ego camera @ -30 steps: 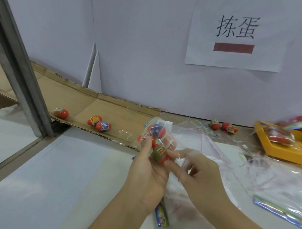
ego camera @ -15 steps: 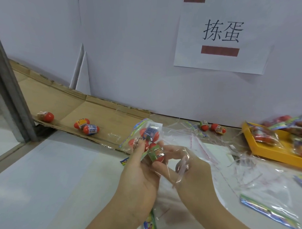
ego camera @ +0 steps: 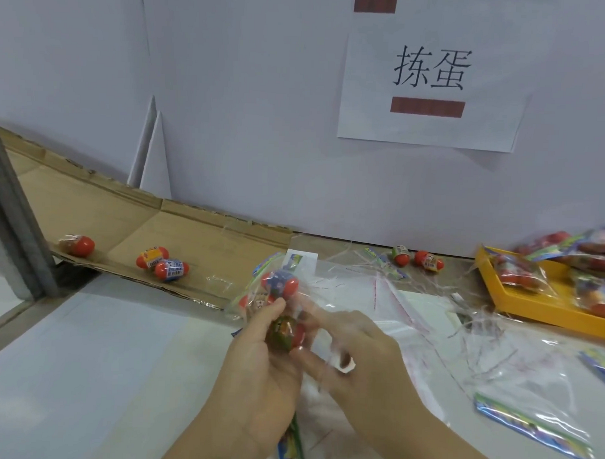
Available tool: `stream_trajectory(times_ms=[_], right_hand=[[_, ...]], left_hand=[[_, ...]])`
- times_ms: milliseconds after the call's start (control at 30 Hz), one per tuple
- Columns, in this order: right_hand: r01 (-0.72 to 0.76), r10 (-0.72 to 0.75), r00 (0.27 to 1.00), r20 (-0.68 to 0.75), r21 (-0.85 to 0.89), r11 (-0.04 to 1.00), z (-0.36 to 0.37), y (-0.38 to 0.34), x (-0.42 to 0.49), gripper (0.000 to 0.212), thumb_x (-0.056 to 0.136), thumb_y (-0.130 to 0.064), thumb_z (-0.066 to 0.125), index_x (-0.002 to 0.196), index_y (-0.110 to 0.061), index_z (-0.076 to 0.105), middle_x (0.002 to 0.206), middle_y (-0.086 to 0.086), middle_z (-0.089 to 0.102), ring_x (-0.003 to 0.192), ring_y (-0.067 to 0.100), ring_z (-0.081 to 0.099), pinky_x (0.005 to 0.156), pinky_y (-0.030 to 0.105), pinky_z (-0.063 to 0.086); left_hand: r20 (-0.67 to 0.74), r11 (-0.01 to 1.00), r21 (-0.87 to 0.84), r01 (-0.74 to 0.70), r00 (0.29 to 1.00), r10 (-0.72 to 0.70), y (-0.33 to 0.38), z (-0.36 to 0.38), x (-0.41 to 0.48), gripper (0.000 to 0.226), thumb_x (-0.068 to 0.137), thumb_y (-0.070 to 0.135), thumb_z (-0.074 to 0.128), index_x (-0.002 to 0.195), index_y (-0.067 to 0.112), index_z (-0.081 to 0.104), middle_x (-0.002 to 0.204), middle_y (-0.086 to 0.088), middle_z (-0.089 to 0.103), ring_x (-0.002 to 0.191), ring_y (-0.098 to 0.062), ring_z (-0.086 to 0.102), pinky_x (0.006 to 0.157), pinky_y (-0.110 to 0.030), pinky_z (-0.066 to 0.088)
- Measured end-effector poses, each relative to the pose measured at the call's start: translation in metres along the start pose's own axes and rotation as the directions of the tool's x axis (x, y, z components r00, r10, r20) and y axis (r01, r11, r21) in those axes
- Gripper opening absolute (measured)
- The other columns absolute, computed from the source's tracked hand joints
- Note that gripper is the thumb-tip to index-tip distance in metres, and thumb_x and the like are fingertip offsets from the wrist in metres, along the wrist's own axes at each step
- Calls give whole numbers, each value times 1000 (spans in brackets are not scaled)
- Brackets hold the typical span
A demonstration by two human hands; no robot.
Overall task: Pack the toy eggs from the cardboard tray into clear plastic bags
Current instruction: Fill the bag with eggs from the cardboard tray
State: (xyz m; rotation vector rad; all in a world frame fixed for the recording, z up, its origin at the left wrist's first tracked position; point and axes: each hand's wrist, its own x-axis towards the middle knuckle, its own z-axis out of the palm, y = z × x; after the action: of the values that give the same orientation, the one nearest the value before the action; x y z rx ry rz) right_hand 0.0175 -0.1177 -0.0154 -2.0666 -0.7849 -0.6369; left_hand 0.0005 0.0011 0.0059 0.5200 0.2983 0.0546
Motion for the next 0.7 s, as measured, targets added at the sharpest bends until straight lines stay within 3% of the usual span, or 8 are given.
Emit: stream_trajectory(times_ms=[67, 133, 233, 300, 400, 467, 533, 700], right_hand=[[35, -38, 999, 20, 126, 991, -7, 1, 3, 22, 78, -39, 73, 99, -37, 67, 92, -14, 68, 76, -6, 54, 68, 9, 42], [98, -81, 992, -96, 188, 977, -17, 9, 13, 8, 84, -34, 66, 92, -35, 66, 86, -18, 70, 69, 1, 60, 62, 12, 46], [-161, 204, 927, -315, 158, 974, -36, 53, 56, 13, 87, -24, 57, 89, -31, 67, 82, -12, 70, 71, 5, 63, 67, 21, 50], [-490, 465, 870, -164, -174, 854, -46, 96, 93, 28, 93, -20, 53, 119, -19, 63, 115, 1, 67, 102, 17, 60, 91, 28, 44], [-504, 657, 753, 49, -598, 623, -46, 138, 122, 46, 99, -31, 41, 144, -21, 41, 141, 9, 50, 129, 32, 40, 104, 41, 33], [-441, 668, 742, 55, -710, 549, -38, 148, 126, 37, 99, -36, 39, 131, -25, 54, 129, 8, 59, 118, 32, 48, 96, 41, 37], [-373, 614, 788, 37, -765, 525, -33, 154, 125, 25, 96, -28, 45, 104, -14, 64, 111, 11, 66, 99, 31, 56, 84, 35, 43], [-472, 556, 820, -135, -709, 524, -38, 165, 116, 26, 91, -16, 56, 114, -5, 53, 113, 18, 52, 99, 38, 58, 79, 39, 47]], left_hand=[[4, 1000, 0, 17, 1000, -17, 6, -1, 2, 19, 69, 14, 62, 77, 4, 78, 80, -11, 72, 60, -17, 69, 54, -26, 57], [-29, 998, -55, -17, 999, 15, 14, -2, 5, 17, 71, 10, 61, 75, 3, 76, 77, -12, 73, 59, -19, 70, 57, -31, 61], [-86, 994, -94, -61, 995, 53, 23, -1, 10, 13, 86, 6, 57, 86, 3, 70, 78, -14, 74, 64, -21, 72, 65, -37, 62], [-113, 995, -91, -51, 993, 41, 25, -1, 11, 13, 91, 6, 54, 87, 3, 66, 76, -15, 74, 60, -22, 72, 57, -38, 61], [-128, 992, -124, -31, 992, 15, 27, 0, 12, 11, 84, 3, 56, 89, 2, 65, 78, -19, 74, 61, -25, 72, 65, -50, 56], [-151, 991, -132, -27, 989, 7, 29, 0, 14, 13, 85, 3, 55, 94, 2, 64, 77, -19, 74, 68, -28, 72, 66, -56, 52], [-162, 990, -138, -23, 987, 1, 30, 0, 16, 12, 88, 4, 54, 95, 2, 64, 76, -18, 73, 77, -29, 68, 66, -56, 51], [-125, 982, -186, 35, 990, -59, 32, 4, 13, 30, 63, 3, 59, 92, 1, 63, 73, -20, 71, 81, -29, 65, 65, -55, 51]])
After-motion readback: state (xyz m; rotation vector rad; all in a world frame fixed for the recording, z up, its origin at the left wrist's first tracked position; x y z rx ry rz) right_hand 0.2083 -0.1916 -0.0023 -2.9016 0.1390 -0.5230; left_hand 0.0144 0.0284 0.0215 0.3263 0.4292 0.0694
